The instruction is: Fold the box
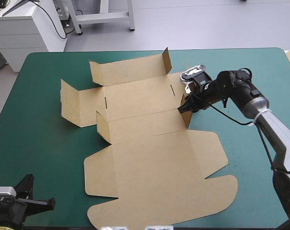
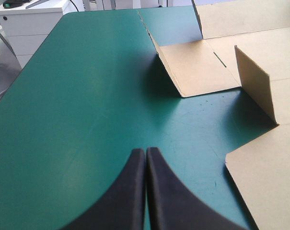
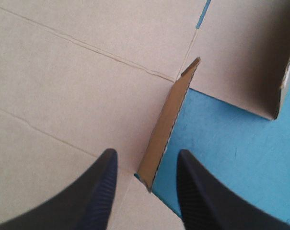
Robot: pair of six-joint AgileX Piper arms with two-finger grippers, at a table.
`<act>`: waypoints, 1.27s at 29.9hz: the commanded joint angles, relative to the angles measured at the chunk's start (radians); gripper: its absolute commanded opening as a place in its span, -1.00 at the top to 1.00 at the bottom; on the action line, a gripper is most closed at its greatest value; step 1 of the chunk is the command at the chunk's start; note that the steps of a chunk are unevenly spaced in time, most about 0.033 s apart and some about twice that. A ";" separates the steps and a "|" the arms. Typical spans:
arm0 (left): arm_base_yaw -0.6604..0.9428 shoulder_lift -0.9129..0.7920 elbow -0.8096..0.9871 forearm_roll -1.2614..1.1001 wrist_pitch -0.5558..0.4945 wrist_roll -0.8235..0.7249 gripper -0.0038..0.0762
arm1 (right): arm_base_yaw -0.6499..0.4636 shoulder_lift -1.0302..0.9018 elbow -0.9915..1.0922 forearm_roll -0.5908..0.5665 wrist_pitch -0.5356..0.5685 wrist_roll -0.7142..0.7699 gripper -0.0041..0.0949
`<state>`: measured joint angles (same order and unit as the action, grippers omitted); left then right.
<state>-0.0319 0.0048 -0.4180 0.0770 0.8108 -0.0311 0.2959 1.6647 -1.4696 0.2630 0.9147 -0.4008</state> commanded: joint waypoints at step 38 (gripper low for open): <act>0.001 0.017 -0.028 -0.004 -0.073 -0.001 0.92 | 0.005 0.261 -0.413 -0.016 0.183 -0.269 0.96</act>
<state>-0.0319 0.0048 -0.4180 0.0770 0.8108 -0.0311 0.2979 1.9828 -1.7927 0.2086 1.0938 -0.4803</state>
